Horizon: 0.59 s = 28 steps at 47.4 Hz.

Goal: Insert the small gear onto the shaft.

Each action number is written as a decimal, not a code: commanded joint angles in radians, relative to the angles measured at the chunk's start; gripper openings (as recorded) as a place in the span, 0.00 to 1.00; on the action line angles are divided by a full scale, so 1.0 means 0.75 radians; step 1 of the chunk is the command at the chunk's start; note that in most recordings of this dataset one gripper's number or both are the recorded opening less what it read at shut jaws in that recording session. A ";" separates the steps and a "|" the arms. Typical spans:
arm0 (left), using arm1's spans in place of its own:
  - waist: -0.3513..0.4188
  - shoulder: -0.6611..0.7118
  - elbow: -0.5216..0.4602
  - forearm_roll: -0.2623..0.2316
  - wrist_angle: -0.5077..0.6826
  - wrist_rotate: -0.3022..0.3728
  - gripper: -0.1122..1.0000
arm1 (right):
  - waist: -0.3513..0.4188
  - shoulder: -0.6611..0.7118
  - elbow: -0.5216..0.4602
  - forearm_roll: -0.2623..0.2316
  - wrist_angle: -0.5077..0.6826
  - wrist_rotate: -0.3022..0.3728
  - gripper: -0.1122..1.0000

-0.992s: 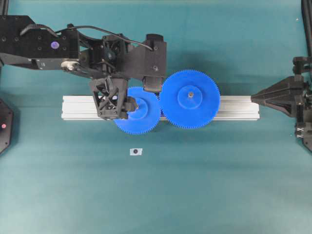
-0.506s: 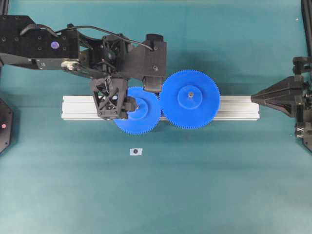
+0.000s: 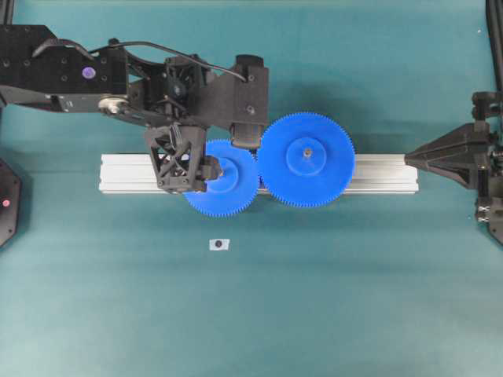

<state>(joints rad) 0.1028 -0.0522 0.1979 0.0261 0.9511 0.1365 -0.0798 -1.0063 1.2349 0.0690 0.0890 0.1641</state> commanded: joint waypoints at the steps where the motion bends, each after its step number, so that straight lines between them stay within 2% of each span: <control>1: -0.002 -0.022 -0.022 0.002 -0.008 -0.002 0.93 | -0.002 0.006 -0.014 -0.002 -0.010 0.012 0.14; 28: -0.002 -0.014 -0.022 0.002 -0.008 0.000 0.93 | -0.004 0.006 -0.012 -0.002 -0.010 0.012 0.14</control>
<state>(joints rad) 0.1043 -0.0476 0.1979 0.0261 0.9511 0.1365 -0.0798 -1.0063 1.2364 0.0690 0.0890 0.1641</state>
